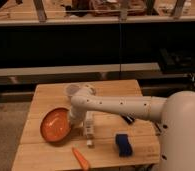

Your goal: Drag the ceramic bowl in a circle

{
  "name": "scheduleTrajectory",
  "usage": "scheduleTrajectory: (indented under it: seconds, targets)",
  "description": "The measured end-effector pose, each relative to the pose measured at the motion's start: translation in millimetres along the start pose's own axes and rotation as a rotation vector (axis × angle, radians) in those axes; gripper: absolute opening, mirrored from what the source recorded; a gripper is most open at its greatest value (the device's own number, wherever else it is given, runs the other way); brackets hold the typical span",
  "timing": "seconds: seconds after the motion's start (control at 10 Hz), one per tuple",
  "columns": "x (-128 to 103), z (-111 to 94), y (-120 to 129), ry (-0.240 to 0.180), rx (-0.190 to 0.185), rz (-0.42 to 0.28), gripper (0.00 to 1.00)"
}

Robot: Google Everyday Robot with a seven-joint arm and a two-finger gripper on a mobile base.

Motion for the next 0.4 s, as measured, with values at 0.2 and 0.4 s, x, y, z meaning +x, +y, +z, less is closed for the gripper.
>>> scheduleTrajectory:
  seconds: [0.2,0.4]
  targets:
    - [-35.9,-5.7,-15.9,0.013,0.014,-0.1,0.12]
    - [-52.8,-4.1,-38.0,0.01,0.016,-0.179,0.12]
